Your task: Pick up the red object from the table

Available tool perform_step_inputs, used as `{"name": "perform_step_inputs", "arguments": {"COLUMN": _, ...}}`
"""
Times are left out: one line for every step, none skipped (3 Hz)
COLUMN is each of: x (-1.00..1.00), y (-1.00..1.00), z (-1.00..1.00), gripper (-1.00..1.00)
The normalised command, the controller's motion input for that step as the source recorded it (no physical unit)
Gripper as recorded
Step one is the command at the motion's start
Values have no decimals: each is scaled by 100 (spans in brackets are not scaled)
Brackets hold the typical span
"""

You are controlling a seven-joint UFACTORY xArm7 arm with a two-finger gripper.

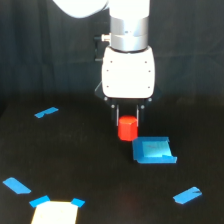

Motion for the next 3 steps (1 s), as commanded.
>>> {"name": "perform_step_inputs", "arguments": {"x": -2, "y": 17, "z": 100, "gripper": -75}}
{"name": "perform_step_inputs", "arguments": {"x": -39, "y": -35, "z": 100, "gripper": -100}}
{"name": "perform_step_inputs", "arguments": {"x": -41, "y": -12, "z": 75, "gripper": -84}}
